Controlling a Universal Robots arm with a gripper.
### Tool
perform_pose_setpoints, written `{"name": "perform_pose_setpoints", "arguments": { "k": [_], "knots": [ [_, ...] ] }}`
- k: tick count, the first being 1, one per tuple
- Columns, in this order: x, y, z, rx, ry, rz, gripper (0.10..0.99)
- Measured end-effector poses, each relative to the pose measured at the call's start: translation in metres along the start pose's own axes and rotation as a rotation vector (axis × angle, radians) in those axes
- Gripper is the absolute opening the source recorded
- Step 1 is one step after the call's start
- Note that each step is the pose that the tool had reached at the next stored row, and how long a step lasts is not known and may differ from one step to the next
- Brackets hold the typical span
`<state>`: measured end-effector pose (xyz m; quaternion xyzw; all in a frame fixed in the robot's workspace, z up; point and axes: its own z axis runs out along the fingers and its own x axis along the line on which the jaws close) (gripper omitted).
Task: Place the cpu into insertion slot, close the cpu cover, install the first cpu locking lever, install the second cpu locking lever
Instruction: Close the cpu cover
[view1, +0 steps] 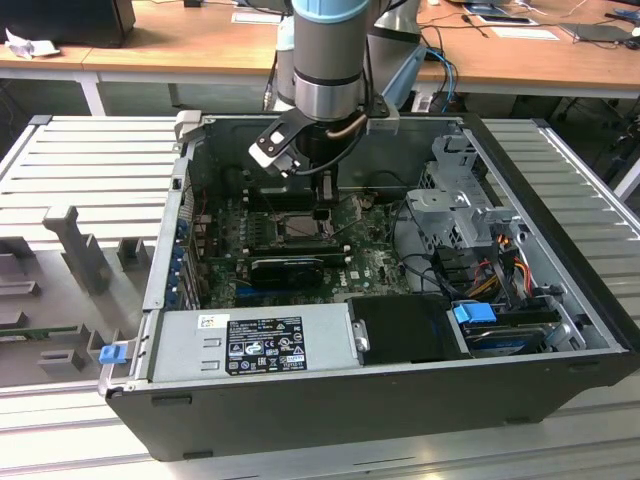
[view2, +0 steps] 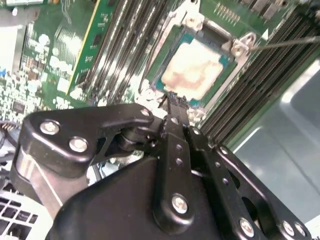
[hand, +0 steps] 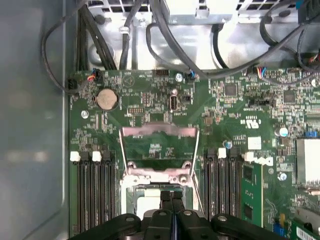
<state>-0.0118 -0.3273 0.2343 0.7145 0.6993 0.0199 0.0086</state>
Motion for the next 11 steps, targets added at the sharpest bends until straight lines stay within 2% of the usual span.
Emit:
{"name": "perform_pose_setpoints", "arguments": {
  "k": [7,11],
  "knots": [
    [0.0002,0.0018,-0.0058,0.001,0.0005,0.000,0.106],
    [0.0003,0.0113,-0.0073,0.010,0.0013,0.000,0.106]
  ]
}}
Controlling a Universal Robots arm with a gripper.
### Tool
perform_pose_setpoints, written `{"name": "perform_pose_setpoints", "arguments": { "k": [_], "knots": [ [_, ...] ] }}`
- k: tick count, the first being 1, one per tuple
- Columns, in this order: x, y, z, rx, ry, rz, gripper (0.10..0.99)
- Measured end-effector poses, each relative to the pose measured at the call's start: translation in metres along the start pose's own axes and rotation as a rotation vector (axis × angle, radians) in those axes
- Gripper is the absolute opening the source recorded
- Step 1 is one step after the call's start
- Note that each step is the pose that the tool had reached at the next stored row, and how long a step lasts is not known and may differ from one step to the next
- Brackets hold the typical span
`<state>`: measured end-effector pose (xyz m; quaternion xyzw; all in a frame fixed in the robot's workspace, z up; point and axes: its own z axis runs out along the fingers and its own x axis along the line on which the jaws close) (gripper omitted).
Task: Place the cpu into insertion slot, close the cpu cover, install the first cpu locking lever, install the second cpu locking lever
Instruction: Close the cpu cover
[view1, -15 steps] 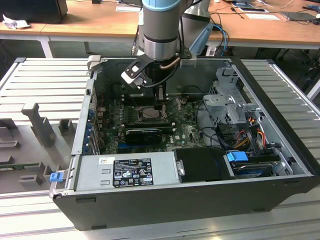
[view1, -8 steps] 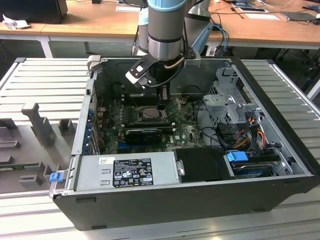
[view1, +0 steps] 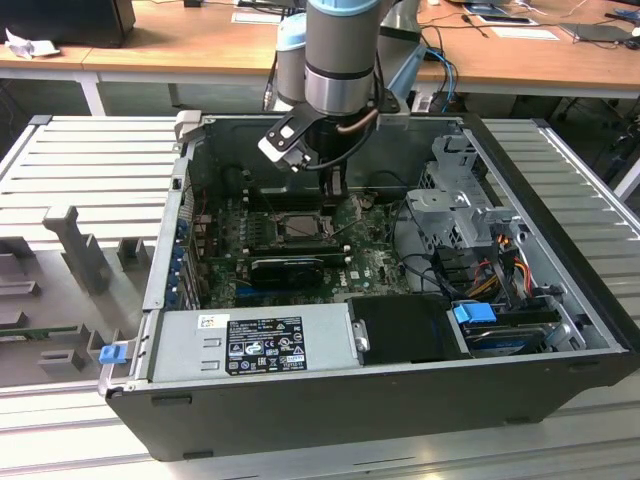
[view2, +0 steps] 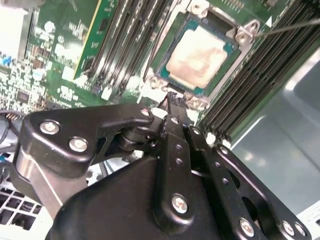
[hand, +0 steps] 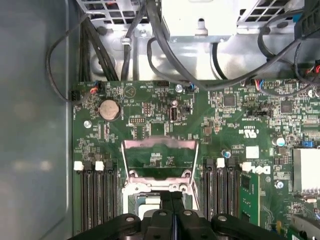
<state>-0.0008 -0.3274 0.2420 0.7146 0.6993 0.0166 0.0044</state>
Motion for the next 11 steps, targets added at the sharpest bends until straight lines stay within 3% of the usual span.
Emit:
{"name": "perform_pose_setpoints", "arguments": {
  "k": [3,8,11],
  "knots": [
    [0.0002,0.0014,-0.0063,0.003,0.0004,0.000,0.106],
    [0.0004,0.0089,-0.0081,0.003,-0.0001,0.000,0.106],
    [0.0006,0.0105,-0.0159,0.003,0.0003,0.000,0.106]
  ]
}}
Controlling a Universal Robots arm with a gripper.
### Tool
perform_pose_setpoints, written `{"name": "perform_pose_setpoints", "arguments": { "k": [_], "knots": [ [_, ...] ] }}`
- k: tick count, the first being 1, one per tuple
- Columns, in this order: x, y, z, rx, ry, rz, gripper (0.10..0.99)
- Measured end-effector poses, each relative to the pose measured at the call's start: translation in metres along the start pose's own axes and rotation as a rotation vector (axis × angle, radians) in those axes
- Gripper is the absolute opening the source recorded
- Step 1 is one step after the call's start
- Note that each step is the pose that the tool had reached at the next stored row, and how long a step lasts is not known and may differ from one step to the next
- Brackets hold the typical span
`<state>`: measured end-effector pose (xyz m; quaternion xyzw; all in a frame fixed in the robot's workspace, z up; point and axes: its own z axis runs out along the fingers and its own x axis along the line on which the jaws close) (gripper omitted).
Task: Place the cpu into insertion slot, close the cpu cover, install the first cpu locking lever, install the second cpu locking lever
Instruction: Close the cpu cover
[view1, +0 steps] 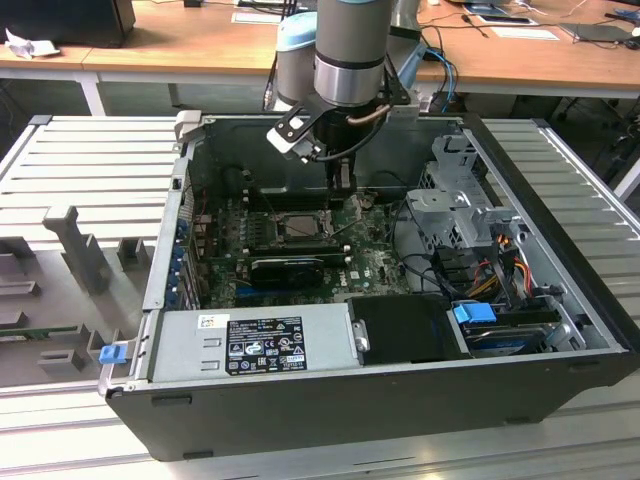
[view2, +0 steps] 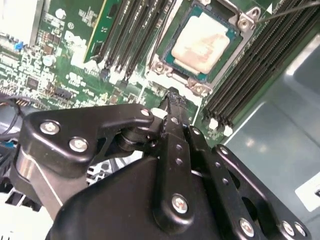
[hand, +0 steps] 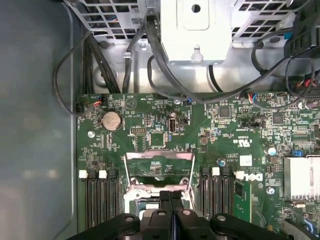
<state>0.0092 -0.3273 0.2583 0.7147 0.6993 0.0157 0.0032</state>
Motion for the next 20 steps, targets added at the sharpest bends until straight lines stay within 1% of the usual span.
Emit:
{"name": "perform_pose_setpoints", "arguments": {
  "k": [1,3,5,12,16,17,18,20],
  "knots": [
    [0.0001,0.0020,-0.0016,0.000,0.0000,0.000,0.106],
    [0.0002,0.0057,-0.0020,0.000,0.0003,0.000,0.106],
    [0.0003,0.0115,-0.0021,0.001,0.0000,0.000,0.106],
    [0.0004,0.0188,-0.0018,0.000,0.0000,0.000,0.106],
    [0.0008,0.0249,-0.0016,0.001,0.0000,0.000,0.106],
    [0.0009,0.0278,-0.0016,0.001,0.0001,0.000,0.106],
    [0.0014,0.0364,-0.0013,0.001,0.0000,0.000,0.106],
    [0.0033,0.0513,-0.0001,0.003,0.0000,0.000,0.106]
  ]
}}
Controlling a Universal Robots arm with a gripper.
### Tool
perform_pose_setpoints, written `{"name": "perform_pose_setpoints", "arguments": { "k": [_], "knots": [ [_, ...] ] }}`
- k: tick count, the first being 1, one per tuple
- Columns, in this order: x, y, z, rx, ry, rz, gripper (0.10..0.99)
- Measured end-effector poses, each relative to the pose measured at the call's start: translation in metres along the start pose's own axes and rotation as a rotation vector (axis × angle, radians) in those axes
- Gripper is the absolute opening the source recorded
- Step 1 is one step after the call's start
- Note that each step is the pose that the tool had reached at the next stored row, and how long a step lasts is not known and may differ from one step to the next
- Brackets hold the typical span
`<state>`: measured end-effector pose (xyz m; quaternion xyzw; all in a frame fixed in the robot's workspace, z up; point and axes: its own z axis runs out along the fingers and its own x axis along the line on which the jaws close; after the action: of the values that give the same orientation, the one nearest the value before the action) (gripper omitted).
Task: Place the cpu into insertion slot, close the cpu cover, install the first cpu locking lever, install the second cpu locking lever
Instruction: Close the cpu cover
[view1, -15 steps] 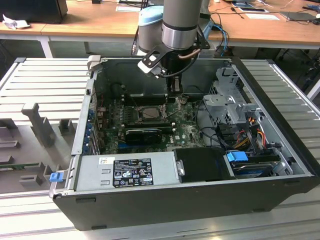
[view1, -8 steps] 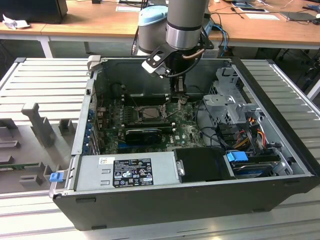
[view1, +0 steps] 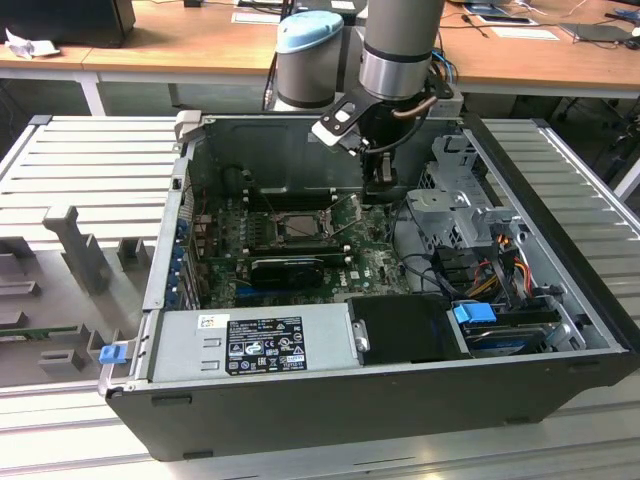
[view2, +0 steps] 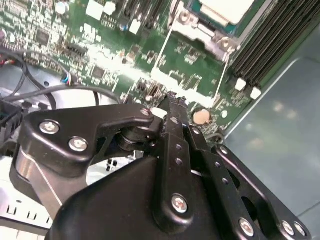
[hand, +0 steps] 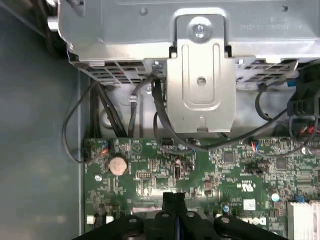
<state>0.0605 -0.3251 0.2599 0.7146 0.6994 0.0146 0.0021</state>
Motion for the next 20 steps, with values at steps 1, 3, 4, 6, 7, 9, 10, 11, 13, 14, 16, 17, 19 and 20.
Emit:
{"name": "perform_pose_setpoints", "arguments": {
  "k": [1,3,4,6,7,9,10,11,13,14,16,17,19,20],
  "knots": [
    [0.0010,0.0047,0.0010,0.002,-0.0001,0.000,0.106],
    [0.0019,0.0084,0.0026,0.005,-0.0003,0.000,0.106],
    [0.0021,0.0091,0.0040,0.005,-0.0002,0.000,0.106],
    [0.0023,0.0099,0.0074,0.006,0.0000,0.000,0.106],
    [0.0023,0.0102,0.0093,0.006,-0.0002,0.000,0.106],
    [0.0022,0.0104,0.0136,0.007,-0.0002,0.000,0.106],
    [0.0022,0.0105,0.0145,0.008,-0.0002,0.000,0.106],
    [0.0022,0.0105,0.0152,0.013,-0.0003,0.000,0.106],
    [0.0022,0.0106,0.0155,0.028,-0.0008,0.000,0.106],
    [0.0022,0.0106,0.0152,0.035,-0.0008,0.000,0.106],
    [0.0022,0.0103,0.0148,0.035,-0.0006,0.000,0.106],
    [0.0022,0.0090,0.0148,0.035,-0.0006,0.000,0.106],
    [0.0021,0.0066,0.0147,0.035,-0.0006,0.000,0.106],
    [0.0021,0.0053,0.0147,0.035,-0.0005,0.000,0.106]
  ]
}}
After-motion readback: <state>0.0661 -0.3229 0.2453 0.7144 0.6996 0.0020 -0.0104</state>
